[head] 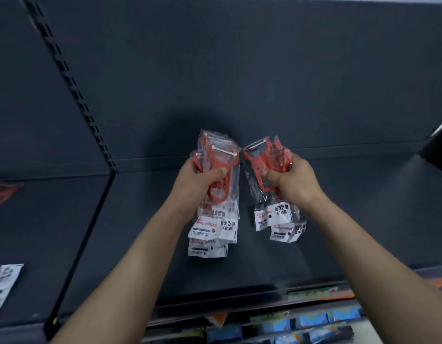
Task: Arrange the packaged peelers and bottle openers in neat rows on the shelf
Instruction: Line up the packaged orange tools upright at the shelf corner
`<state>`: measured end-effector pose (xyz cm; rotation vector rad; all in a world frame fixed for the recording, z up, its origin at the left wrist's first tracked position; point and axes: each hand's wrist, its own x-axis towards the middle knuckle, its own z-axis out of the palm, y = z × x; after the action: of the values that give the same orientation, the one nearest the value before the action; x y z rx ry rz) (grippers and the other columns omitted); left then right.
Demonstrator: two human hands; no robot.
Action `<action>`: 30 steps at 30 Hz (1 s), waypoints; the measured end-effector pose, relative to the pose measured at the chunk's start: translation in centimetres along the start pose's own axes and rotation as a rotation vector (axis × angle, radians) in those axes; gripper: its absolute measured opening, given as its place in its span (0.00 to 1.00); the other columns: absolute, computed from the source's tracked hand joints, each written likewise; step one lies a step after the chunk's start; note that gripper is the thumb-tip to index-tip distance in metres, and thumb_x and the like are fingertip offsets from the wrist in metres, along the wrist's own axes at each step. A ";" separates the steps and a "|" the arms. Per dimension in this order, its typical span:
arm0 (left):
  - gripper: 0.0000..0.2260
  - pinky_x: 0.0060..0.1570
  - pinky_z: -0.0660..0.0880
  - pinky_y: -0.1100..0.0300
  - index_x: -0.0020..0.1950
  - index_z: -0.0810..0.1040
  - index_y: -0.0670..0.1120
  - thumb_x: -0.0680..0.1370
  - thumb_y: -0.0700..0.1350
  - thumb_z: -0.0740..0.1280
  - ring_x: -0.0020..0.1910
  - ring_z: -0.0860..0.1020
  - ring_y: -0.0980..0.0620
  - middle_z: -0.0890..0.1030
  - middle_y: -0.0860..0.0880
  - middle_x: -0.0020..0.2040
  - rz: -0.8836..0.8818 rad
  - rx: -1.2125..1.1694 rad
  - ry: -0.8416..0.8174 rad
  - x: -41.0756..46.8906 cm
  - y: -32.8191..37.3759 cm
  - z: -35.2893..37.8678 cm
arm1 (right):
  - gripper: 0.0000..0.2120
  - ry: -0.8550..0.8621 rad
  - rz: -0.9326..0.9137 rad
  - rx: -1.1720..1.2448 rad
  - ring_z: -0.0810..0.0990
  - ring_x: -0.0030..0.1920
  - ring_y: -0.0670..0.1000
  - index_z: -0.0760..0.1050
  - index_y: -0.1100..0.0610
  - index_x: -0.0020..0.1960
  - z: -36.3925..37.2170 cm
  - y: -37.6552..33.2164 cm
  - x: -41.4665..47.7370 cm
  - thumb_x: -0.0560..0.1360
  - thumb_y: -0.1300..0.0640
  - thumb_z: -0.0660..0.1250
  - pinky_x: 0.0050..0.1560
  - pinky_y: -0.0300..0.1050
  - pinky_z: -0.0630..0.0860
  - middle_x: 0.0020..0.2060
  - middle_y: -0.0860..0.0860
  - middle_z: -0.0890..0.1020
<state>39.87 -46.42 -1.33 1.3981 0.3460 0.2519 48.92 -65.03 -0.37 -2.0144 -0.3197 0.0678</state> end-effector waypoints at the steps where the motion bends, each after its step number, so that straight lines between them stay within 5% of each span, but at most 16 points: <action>1: 0.14 0.41 0.79 0.54 0.52 0.75 0.49 0.69 0.42 0.74 0.43 0.84 0.47 0.85 0.49 0.44 -0.007 -0.003 -0.004 0.2 -0.1 0.1 | 0.08 -0.008 -0.004 -0.001 0.82 0.40 0.54 0.77 0.54 0.45 0.0 0.1 0.3 0.69 0.60 0.73 0.45 0.49 0.79 0.38 0.49 0.82; 10: 0.13 0.37 0.79 0.56 0.56 0.74 0.40 0.73 0.37 0.70 0.40 0.83 0.46 0.84 0.44 0.44 -0.051 -0.084 0.041 1.6 -1.1 4.6 | 0.10 -0.129 -0.054 -0.031 0.81 0.42 0.47 0.79 0.54 0.49 -2.8 2.3 3.3 0.69 0.56 0.73 0.42 0.39 0.76 0.40 0.46 0.83; 14: 0.16 0.45 0.79 0.49 0.59 0.73 0.38 0.72 0.36 0.70 0.42 0.83 0.43 0.84 0.40 0.47 -0.119 -0.131 0.116 1.9 -2.0 9.1 | 0.08 -0.200 -0.095 -0.033 0.81 0.43 0.47 0.79 0.54 0.48 -6.3 4.2 5.1 0.70 0.56 0.72 0.46 0.43 0.76 0.42 0.47 0.83; 20: 0.24 0.36 0.79 0.53 0.63 0.66 0.39 0.71 0.37 0.72 0.39 0.83 0.43 0.81 0.37 0.49 -0.132 -0.197 0.226 2.7 -3.7 16.9 | 0.08 -0.263 -0.076 -0.047 0.81 0.43 0.50 0.77 0.57 0.47 -12.2 8.4 7.8 0.69 0.57 0.71 0.45 0.44 0.76 0.42 0.50 0.82; 26: 0.19 0.38 0.81 0.53 0.54 0.65 0.48 0.72 0.39 0.72 0.39 0.83 0.48 0.80 0.42 0.49 -0.132 -0.059 0.338 3.2 -5.7 21.7 | 0.16 -0.218 -0.005 -0.078 0.77 0.40 0.45 0.71 0.59 0.53 -16.2 12.2 9.1 0.70 0.56 0.71 0.32 0.35 0.68 0.42 0.48 0.78; 30: 0.15 0.42 0.80 0.51 0.60 0.68 0.48 0.76 0.46 0.68 0.44 0.83 0.48 0.79 0.48 0.50 -0.087 0.250 0.329 3.3 -6.2 23.1 | 0.23 -0.171 0.064 -0.075 0.72 0.37 0.39 0.64 0.58 0.55 -17.6 13.5 8.8 0.69 0.53 0.74 0.30 0.32 0.65 0.40 0.43 0.73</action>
<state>51.57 -67.29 -4.64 1.5836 0.7286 0.3789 63.37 -83.83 -3.63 -2.0980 -0.3709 0.2731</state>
